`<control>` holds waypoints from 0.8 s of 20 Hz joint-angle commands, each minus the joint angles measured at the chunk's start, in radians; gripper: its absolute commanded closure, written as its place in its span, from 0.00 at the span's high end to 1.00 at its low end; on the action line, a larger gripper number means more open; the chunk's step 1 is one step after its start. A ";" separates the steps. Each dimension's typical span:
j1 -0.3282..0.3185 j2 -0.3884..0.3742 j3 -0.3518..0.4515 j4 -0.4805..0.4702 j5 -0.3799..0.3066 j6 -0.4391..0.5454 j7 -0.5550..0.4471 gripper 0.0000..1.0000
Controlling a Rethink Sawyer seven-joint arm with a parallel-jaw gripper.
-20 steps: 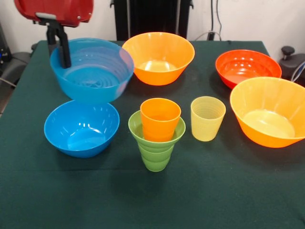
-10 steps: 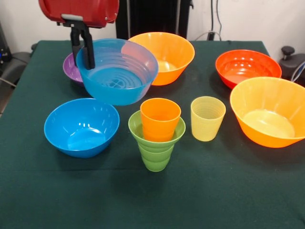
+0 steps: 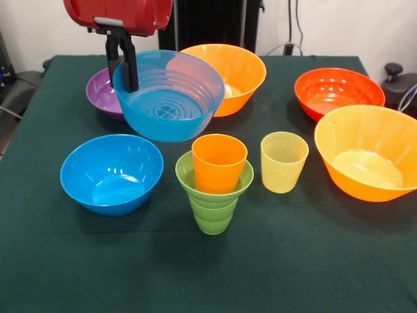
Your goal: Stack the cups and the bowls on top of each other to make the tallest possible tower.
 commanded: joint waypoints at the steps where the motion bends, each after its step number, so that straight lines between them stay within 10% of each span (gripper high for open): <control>1: 0.057 0.034 -0.062 -0.005 0.018 -0.004 0.162 0.00; 16: 0.134 0.081 -0.128 -0.053 0.069 -0.043 0.195 0.00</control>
